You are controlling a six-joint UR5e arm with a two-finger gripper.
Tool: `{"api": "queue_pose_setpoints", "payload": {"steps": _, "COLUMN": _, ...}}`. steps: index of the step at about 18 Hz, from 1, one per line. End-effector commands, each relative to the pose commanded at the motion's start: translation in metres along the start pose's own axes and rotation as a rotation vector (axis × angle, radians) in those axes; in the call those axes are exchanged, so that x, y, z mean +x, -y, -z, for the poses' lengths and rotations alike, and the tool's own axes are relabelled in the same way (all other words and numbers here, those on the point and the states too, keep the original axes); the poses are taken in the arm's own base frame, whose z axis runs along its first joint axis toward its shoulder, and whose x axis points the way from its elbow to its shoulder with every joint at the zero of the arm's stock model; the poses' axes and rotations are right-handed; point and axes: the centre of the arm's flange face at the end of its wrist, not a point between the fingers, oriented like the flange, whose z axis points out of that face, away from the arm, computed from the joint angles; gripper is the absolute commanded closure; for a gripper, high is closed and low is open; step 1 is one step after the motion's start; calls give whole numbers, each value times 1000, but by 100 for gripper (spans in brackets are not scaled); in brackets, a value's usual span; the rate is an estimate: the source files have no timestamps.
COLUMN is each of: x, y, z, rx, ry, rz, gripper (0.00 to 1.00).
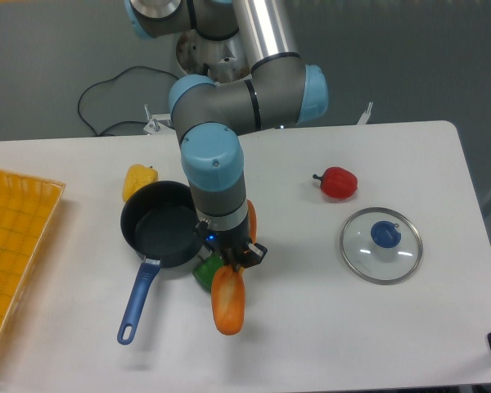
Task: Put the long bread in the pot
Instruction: 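Carry the held orange long bread over the black pan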
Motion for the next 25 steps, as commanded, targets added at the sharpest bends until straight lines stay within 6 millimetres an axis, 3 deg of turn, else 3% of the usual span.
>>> {"api": "queue_pose_setpoints", "payload": {"steps": 14, "x": 11, "y": 5, "z": 23, "rx": 81, "ry": -31, "rz": 54, "gripper": 93}}
{"api": "queue_pose_setpoints", "payload": {"steps": 20, "x": 42, "y": 8, "z": 46, "rx": 146, "ry": -73, "rz": 79, "gripper": 93}}
{"api": "queue_pose_setpoints", "payload": {"steps": 25, "x": 82, "y": 13, "z": 30, "rx": 132, "ry": -98, "rz": 43, "gripper": 91}}
